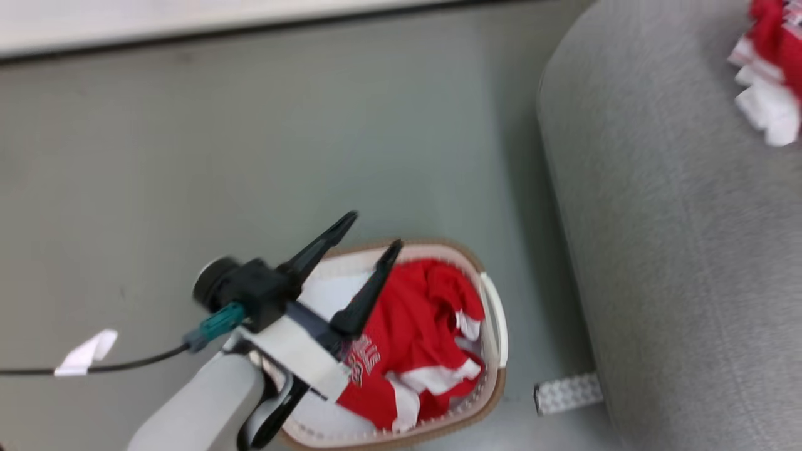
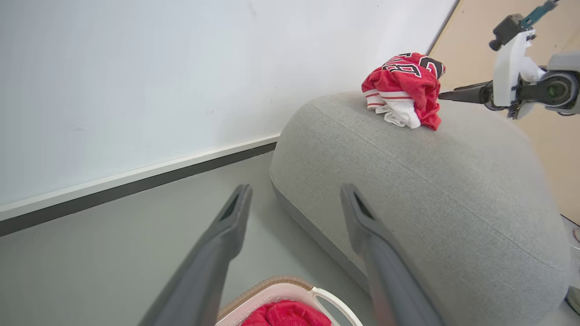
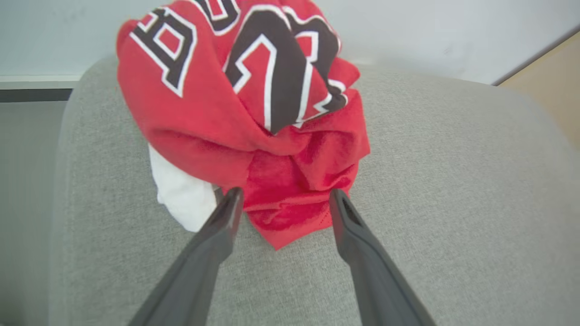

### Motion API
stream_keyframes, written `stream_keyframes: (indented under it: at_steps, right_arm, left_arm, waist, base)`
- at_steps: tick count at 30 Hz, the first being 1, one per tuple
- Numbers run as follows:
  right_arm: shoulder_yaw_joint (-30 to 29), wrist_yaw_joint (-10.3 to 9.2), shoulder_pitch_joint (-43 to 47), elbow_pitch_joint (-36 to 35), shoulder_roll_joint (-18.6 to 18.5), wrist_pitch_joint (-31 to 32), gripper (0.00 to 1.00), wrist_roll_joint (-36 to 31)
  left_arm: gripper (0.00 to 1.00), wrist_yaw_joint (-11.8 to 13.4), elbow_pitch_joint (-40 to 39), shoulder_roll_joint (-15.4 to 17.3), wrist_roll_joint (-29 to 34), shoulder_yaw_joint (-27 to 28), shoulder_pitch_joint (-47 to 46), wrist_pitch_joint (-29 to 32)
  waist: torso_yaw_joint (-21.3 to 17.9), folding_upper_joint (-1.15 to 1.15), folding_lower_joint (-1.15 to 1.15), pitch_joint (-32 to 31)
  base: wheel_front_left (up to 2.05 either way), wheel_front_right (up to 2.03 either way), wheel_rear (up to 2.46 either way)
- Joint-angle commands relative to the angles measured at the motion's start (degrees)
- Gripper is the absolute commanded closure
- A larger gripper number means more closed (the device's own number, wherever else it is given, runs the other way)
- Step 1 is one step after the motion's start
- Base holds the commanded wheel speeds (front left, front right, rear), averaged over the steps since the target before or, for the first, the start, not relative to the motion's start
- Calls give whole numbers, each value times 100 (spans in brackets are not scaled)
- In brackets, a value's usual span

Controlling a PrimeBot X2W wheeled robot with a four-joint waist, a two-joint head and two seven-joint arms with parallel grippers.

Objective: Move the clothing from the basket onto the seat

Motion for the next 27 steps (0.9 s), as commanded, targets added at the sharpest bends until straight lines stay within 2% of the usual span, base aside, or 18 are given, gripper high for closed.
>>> stream_keyframes:
  at_steps: [1,8,15,22,27]
  right_arm:
    - [115,-14,136,-61,-42,-88,0,145]
    - [1089,-14,770,-715,-258,-575,0,1352]
    - [1597,-14,1679,-1839,-620,-941,0,2621]
    - [1577,-14,2591,-2858,-544,-1453,0,2979]
    - [1525,-14,3566,-3576,-283,-1775,0,2955]
  left_arm:
    - [0,38,55,43,-65,55,149,-26]
    - [0,324,182,-120,-229,583,797,-44]
    - [0,596,76,-247,-247,1390,1389,-43]
    - [0,812,-36,-340,-101,2158,1997,-44]
    - [0,792,-22,-585,14,2658,2395,-44]
  waist:
    - [-34,0,0,-706]
    - [35,0,0,-1957]
    - [239,0,0,-2639]
    - [432,0,0,-2929]
    - [581,0,0,-2988]
  base:
    - [0,0,0]
    - [0,0,0]
    - [0,0,0]
    - [0,0,0]
    - [0,0,0]
